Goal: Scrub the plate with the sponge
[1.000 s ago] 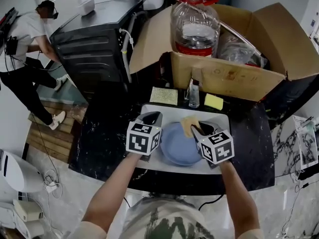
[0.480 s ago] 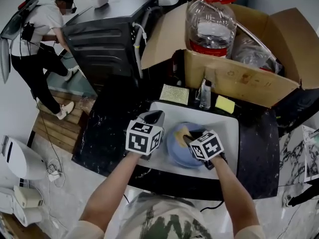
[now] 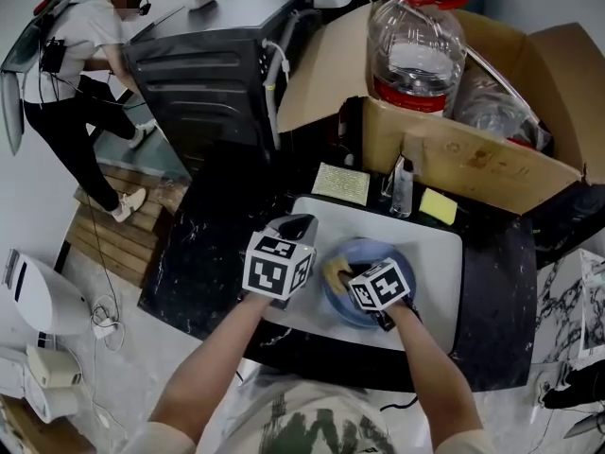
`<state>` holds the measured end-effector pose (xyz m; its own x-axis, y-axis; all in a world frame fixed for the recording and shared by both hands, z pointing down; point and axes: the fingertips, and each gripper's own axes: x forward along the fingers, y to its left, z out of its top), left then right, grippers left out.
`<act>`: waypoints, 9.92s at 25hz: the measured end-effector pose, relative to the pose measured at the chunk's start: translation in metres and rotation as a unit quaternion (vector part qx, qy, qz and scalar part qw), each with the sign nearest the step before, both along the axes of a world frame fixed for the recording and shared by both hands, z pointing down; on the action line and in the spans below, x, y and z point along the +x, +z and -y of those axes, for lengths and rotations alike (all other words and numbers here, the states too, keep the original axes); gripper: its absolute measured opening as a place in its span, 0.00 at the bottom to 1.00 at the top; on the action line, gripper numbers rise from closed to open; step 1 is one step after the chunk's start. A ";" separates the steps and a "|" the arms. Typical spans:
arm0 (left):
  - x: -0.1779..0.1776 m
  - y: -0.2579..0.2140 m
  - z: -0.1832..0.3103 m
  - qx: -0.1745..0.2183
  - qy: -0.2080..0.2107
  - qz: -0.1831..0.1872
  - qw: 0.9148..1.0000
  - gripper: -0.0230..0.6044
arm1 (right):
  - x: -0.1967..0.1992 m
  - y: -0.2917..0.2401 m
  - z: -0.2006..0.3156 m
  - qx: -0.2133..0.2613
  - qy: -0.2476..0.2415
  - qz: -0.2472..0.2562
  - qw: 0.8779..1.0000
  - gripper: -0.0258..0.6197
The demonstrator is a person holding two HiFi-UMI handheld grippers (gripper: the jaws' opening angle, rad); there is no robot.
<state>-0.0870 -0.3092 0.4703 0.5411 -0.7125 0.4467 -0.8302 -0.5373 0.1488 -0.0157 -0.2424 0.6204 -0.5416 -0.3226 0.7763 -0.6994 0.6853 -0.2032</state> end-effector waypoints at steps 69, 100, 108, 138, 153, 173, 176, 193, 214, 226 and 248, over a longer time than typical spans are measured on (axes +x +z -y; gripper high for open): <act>0.019 0.029 -0.024 -0.035 0.029 0.006 0.999 0.04 | 0.150 0.006 -0.047 -0.087 0.079 -0.169 0.979 0.16; 0.004 0.024 -0.022 -0.036 0.007 0.001 0.999 0.04 | 0.018 -0.007 -0.066 -0.142 -0.061 -0.040 0.987 0.16; -0.003 0.021 -0.022 -0.034 0.003 0.006 0.999 0.04 | 0.008 0.005 -0.033 -0.129 -0.032 -0.038 0.990 0.16; 0.008 0.026 -0.015 -0.038 0.016 0.013 0.999 0.03 | 0.041 0.028 0.019 -0.084 0.094 -0.037 0.991 0.17; 0.014 0.031 -0.014 -0.041 0.024 0.022 0.999 0.03 | 0.107 0.034 0.034 -0.081 0.192 -0.060 0.976 0.17; 0.029 0.031 -0.031 -0.036 0.053 0.037 0.997 0.03 | 0.151 0.026 -0.009 -0.128 0.138 -0.150 0.971 0.17; 0.030 0.029 -0.032 -0.035 0.053 0.035 0.997 0.03 | 0.151 0.024 -0.018 -0.134 0.112 -0.158 0.972 0.17; 0.024 0.032 -0.037 -0.040 0.038 0.024 0.998 0.03 | 0.107 0.014 -0.064 -0.165 -0.007 -0.116 0.979 0.16; 0.014 0.034 -0.031 -0.046 0.031 0.015 0.998 0.03 | 0.035 0.021 -0.044 -0.172 -0.058 -0.080 0.980 0.17; 0.016 0.039 -0.031 -0.052 0.032 0.021 0.998 0.03 | 0.042 0.036 0.001 -0.157 0.089 -0.014 0.983 0.17; 0.022 0.045 -0.032 -0.057 0.039 0.031 0.997 0.03 | 0.088 0.037 0.001 -0.165 0.160 -0.028 0.973 0.17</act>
